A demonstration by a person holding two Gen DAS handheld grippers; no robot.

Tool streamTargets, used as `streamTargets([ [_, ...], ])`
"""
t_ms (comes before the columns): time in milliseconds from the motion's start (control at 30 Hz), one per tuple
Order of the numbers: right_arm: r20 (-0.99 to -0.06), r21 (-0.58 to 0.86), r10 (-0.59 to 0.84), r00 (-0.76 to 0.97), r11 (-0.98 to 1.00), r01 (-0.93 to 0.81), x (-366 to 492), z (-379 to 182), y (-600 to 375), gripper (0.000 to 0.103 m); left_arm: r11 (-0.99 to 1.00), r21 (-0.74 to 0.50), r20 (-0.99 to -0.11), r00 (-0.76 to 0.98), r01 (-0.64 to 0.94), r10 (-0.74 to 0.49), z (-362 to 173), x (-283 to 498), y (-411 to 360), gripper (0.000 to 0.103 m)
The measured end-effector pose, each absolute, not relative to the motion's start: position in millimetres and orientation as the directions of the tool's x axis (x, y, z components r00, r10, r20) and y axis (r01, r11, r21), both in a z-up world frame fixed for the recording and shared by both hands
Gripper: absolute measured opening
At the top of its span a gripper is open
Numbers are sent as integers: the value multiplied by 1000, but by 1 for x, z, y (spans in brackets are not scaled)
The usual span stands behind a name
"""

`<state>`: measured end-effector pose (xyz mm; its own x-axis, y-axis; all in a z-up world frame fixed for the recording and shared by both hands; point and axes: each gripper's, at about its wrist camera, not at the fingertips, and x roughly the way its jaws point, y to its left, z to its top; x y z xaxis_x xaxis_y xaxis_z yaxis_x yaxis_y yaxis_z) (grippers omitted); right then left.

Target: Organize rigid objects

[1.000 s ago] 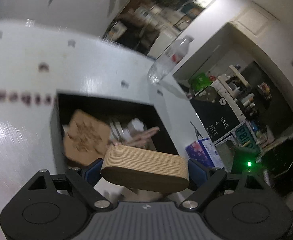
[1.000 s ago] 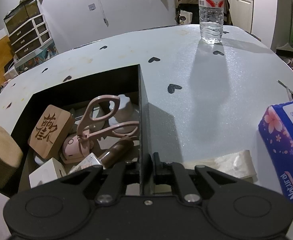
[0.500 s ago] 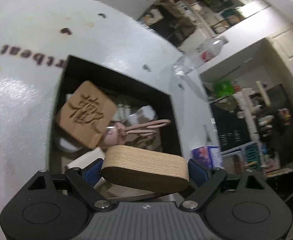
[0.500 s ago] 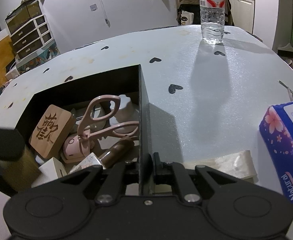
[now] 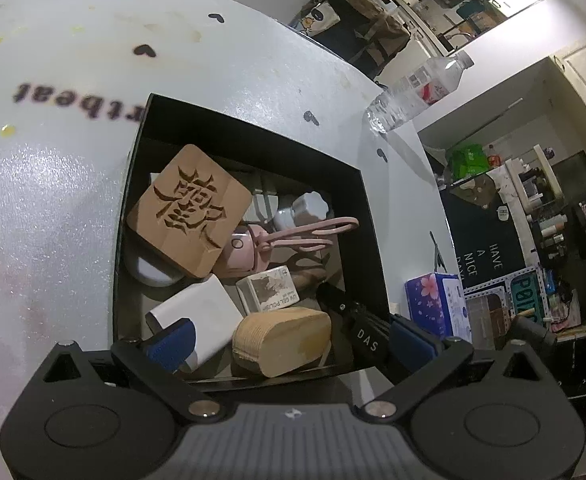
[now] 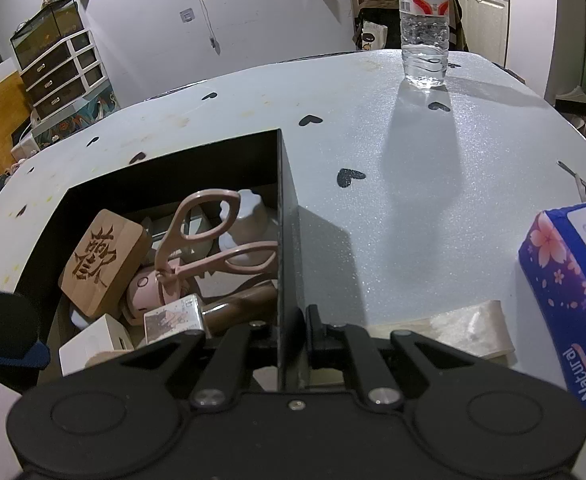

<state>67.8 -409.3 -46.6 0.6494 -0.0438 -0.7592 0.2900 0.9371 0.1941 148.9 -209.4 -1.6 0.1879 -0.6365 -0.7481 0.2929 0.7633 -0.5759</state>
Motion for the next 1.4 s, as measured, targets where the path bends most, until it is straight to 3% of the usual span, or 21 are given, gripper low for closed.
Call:
streamTargets([
  [433,-759,191,-46,649,938,290,68,-47,-409,8,760,-488,-709,312,430,-632,28,139,-201,103],
  [700,-733,168,-69,676,946,279,62,-34,-408,11,795,-367,-689,433,483,-581,44,128,-190,103],
  [900,-658,153,-92,747,956,252,41,-5,-405,25,822,-315,-660,512,475,-549,49,118,-177,103],
  [1400,-446,103,-160,881,968,228,-48,28,-372,76,882,-100,-498,744,461,-445,42,49,-144,103],
])
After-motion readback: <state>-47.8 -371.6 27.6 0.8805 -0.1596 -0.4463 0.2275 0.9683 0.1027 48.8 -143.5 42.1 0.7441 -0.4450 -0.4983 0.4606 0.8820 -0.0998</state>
